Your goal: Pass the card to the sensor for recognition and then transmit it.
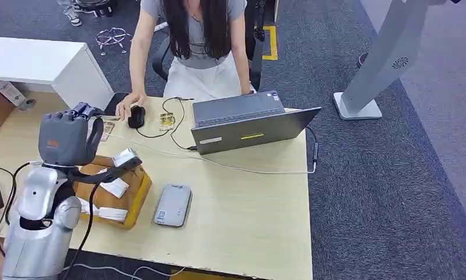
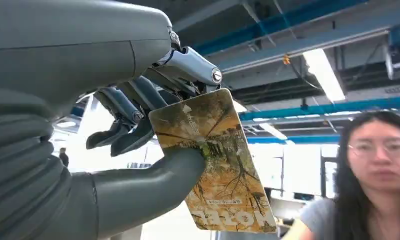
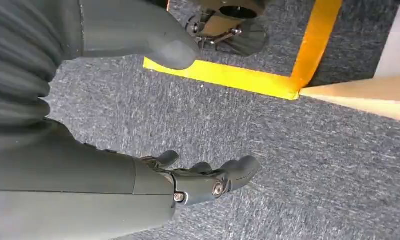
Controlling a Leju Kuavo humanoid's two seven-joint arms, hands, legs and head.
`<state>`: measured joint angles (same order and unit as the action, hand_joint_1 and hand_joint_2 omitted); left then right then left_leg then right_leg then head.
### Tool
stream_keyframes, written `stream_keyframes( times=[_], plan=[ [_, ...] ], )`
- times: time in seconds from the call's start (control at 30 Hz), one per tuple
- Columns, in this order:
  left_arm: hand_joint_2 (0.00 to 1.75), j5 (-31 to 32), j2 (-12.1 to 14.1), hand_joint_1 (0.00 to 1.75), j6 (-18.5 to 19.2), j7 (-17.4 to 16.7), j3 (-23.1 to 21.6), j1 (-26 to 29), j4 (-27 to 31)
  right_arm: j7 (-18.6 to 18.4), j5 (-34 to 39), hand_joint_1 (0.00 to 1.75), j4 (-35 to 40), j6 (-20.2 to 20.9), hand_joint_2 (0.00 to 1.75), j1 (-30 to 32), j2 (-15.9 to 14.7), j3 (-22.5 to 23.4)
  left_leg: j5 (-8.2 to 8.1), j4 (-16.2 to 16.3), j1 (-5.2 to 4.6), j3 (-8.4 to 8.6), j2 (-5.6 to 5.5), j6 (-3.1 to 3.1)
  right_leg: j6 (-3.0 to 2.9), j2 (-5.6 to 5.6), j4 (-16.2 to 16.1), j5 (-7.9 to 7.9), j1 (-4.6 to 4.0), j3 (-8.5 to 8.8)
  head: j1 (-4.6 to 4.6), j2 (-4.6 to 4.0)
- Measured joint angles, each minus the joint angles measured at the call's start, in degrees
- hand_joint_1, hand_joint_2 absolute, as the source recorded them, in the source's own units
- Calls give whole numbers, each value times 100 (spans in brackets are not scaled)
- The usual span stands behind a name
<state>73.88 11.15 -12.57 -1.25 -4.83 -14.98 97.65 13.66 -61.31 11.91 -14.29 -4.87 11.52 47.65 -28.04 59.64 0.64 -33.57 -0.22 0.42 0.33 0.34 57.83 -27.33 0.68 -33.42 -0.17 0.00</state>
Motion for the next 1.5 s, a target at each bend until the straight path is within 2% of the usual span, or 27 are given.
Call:
stream_keyframes(
  times=[0.17, 0.33, 0.43, 0.67, 0.7, 0.73, 0.87, 1.13, 1.3, 1.5],
  plan=[
    [175, 278, 146, 175, 162, -297, 0, -1161, -763, -127, -177, 0, 0, 50, 175, -45, 7, -11, 12, 1, 0, -3, -4, -7, -4, -5, 3, 7, 0, -2, 2, 0],
    [175, 568, 256, 175, -80, -435, 0, -2262, -2106, -216, -293, 0, 2, 107, 175, -101, 48, -48, 17, 1, 1, -1, 2, -13, -11, 2, 8, 13, -1, -3, 0, 0],
    [175, 586, 290, 175, -293, -435, 0, -2578, -2692, -238, -301, 0, 2, 107, 175, -117, 65, -52, 17, 1, 1, -2, 1, -13, -11, 3, 9, 12, -1, -3, -2, 0],
    [175, 549, 310, 175, -374, -435, 2, -2851, -3350, -267, -308, 0, 0, 101, 175, -117, 81, -55, 16, 0, 0, -5, 0, -13, -10, 1, 8, 11, 0, -3, 0, 0],
    [175, 542, 317, 120, -380, -435, 2, -2860, -3401, -267, -308, 0, 0, 101, 175, -118, 81, -55, 16, 0, 0, -5, 0, -13, -10, 1, 8, 11, 0, -3, 0, 0],
    [175, 531, 332, 0, -394, -435, 2, -2861, -3451, -267, -308, 0, 2, 101, 175, -118, 81, -55, 16, 0, 0, -5, 1, -13, -10, 2, 8, 11, 0, -3, 0, 0],
    [175, 505, 341, 0, -472, -446, 7, -2848, -3598, -262, -308, 0, 0, 103, 175, -116, 81, -55, 17, 0, 1, -6, -1, -14, -10, 0, 9, 11, 0, -2, 0, 0],
    [175, 426, 323, 0, -695, -233, 15, -2525, -3534, -236, -280, 0, 0, 92, 175, -114, 83, -52, 17, 0, 0, -5, 1, -14, -10, 2, 8, 11, 0, -3, 0, 0],
    [175, 205, 194, 0, -1067, 75, 15, -1645, -2771, -164, -186, 0, 0, 15, 175, -92, 83, -44, 12, -2, 0, -6, 10, -14, -10, 11, 5, 9, 0, -8, 0, 0],
    [175, 173, 138, 0, -1093, 88, 15, -1135, -2231, -159, -186, 0, 0, 13, 175, -69, 83, -39, 11, -2, 0, -10, 6, -12, -8, 7, 5, 8, 0, -9, 0, 0]
  ],
)
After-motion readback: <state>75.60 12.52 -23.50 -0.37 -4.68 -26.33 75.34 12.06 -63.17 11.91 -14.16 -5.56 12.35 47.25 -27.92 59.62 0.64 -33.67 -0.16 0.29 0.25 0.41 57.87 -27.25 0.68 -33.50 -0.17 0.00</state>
